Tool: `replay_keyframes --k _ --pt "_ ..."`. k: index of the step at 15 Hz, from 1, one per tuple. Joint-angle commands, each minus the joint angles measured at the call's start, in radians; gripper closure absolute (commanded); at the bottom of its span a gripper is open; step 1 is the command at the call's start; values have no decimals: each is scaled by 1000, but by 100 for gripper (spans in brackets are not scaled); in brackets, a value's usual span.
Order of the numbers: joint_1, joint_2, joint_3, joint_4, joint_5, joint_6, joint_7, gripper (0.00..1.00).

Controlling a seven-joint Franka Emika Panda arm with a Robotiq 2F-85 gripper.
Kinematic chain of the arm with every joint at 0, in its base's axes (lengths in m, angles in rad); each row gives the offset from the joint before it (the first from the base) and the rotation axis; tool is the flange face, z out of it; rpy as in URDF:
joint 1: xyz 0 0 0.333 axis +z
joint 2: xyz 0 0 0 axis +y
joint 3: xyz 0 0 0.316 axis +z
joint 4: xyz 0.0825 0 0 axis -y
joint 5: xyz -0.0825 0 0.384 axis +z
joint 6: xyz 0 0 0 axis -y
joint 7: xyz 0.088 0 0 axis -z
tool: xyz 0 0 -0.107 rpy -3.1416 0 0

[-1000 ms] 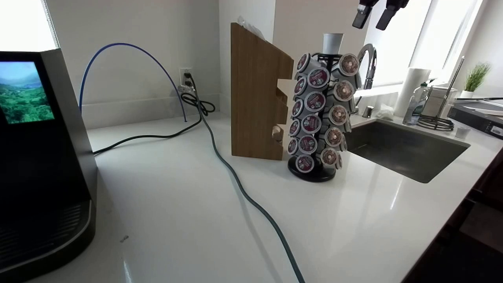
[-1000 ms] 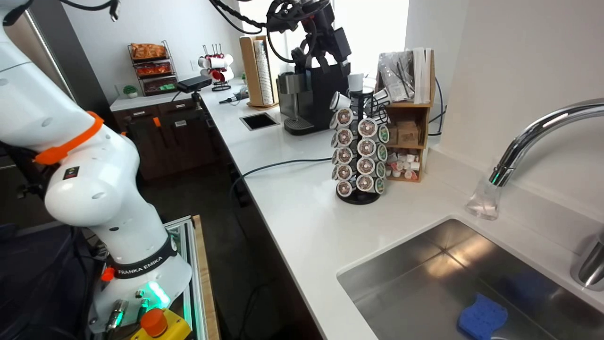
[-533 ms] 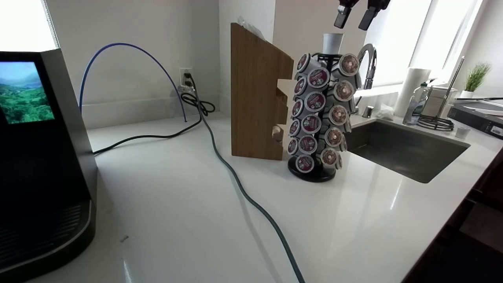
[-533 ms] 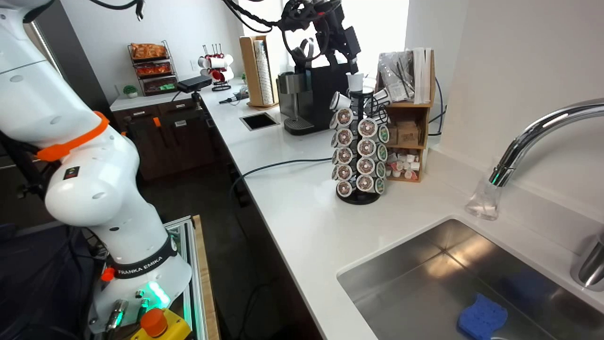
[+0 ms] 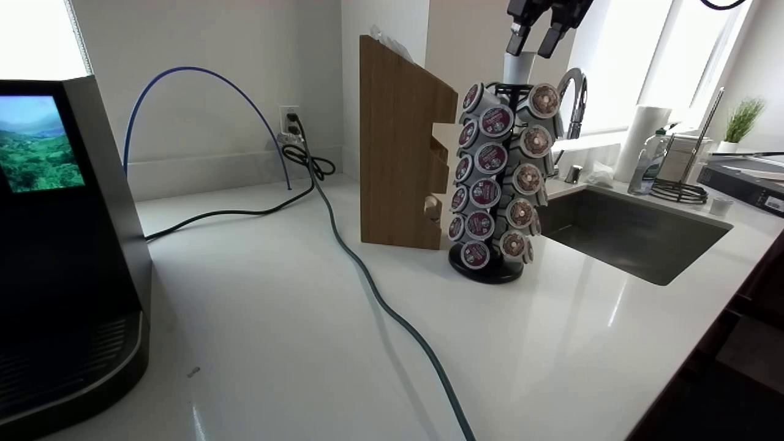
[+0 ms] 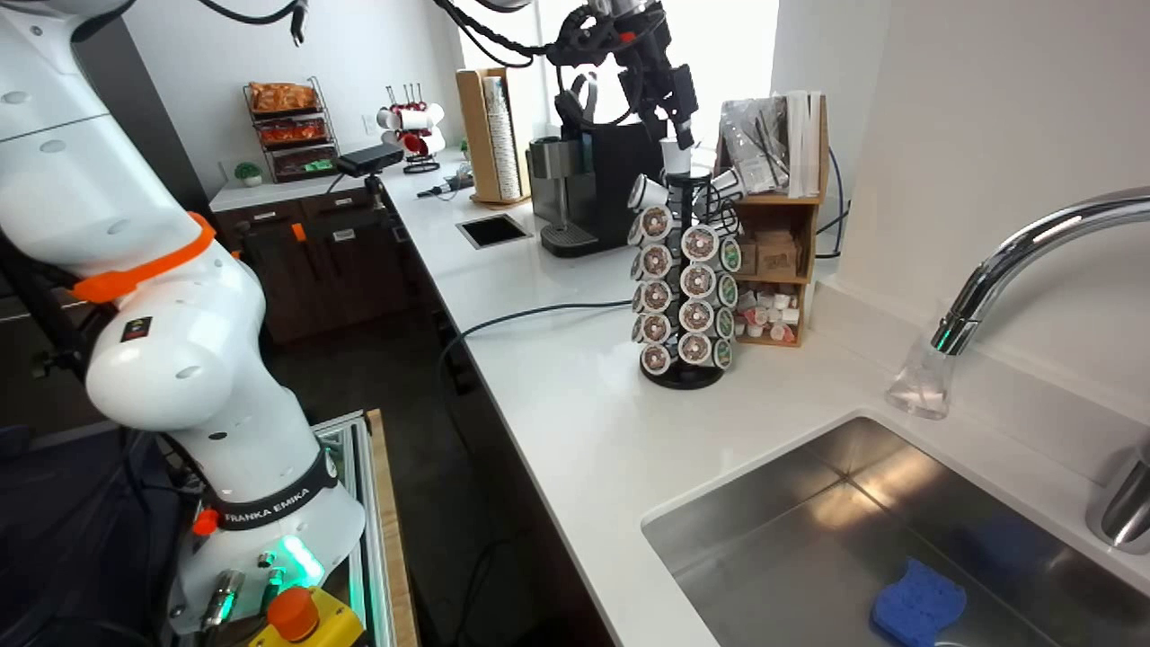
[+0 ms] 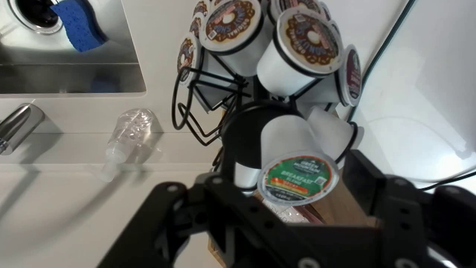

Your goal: Remove the container from the top of the rack and put inside a slot in the rack

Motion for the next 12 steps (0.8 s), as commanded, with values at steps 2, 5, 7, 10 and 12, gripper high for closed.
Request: replay_keyframes --k 2,5,7,10,12 --pt "9 24 0 11 -12 45 32 24" --pt "11 26 2 7 -17 58 32 21" --pt "11 27 4 6 -26 56 34 25" --pt "11 29 5 5 -40 63 32 44" --pt "12 26 5 0 -53 81 29 50"
